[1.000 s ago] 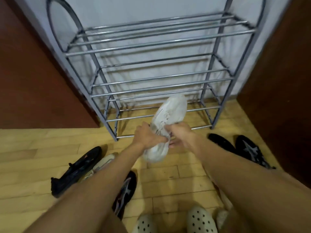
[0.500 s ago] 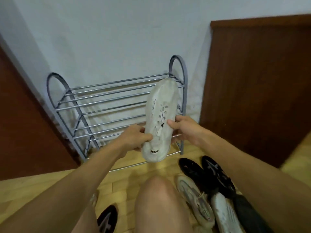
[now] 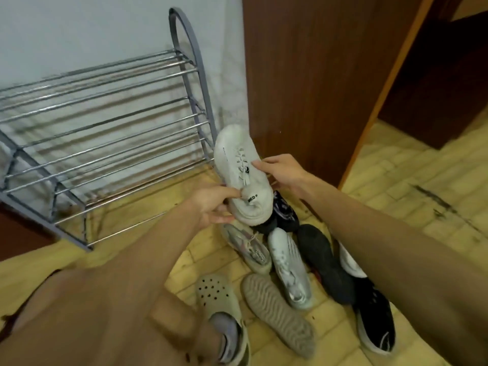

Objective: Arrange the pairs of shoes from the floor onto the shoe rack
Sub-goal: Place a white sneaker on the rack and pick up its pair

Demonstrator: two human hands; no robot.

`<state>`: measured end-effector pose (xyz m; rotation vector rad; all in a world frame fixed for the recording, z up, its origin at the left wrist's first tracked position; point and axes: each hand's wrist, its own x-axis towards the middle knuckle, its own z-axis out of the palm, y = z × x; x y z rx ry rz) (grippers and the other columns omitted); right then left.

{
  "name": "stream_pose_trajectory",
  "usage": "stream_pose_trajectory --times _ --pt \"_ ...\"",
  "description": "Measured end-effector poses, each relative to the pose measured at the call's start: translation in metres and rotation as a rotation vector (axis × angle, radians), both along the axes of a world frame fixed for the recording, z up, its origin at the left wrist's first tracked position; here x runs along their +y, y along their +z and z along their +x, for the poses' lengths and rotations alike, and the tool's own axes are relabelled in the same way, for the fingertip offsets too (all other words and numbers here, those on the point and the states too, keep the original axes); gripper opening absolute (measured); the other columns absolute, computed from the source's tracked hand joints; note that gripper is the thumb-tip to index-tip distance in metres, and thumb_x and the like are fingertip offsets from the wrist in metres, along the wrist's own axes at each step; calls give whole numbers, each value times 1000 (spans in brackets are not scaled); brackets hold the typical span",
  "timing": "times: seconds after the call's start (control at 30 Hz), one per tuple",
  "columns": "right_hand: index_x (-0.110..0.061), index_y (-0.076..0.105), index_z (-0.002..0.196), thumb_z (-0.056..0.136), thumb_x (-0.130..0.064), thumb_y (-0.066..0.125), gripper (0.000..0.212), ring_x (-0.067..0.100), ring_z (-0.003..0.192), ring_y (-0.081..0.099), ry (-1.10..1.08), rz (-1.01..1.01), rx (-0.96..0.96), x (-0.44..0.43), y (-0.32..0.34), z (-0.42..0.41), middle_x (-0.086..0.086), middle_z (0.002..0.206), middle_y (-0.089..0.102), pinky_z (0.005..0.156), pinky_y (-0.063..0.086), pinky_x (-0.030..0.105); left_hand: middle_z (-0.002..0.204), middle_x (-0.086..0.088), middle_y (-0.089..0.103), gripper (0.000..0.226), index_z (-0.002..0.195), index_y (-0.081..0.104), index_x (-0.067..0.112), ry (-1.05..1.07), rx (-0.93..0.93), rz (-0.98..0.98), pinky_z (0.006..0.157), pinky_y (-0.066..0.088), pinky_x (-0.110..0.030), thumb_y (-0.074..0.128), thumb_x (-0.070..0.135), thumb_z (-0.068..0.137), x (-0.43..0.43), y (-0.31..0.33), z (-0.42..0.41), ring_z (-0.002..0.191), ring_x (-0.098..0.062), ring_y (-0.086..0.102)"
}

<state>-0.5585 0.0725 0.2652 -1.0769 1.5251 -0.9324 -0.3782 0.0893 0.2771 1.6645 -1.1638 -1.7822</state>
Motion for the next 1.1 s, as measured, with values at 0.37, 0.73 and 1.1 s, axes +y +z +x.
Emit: stream_pose_trajectory --times 0.37,0.73,1.1 --pt "-10 58 125 93 -17 61 33 20 80 68 -11 359 48 58 -147 -63 7 100 70 76 58 34 91 -12 73 32 100 67 8 25 -183 109 61 60 -36 75 7 70 41 -154 2 76 -25 70" --pt "-11 62 124 89 -16 55 36 28 121 54 7 483 569 144 -248 -96 10 130 60 96 43 30 73 5 74 23 80 67 23 -163 -181 69 52 58 -28 78 4 70 56 -164 -9 68 -15 72" --pt "5 34 134 90 -32 55 61 41 129 35 -703 516 609 149 -258 -149 26 138 36 108 30 46 92 -5 72 23 100 67 15 -218 -156 132 65 57 -32 69 5 80 69 -186 -63 84 -22 68"
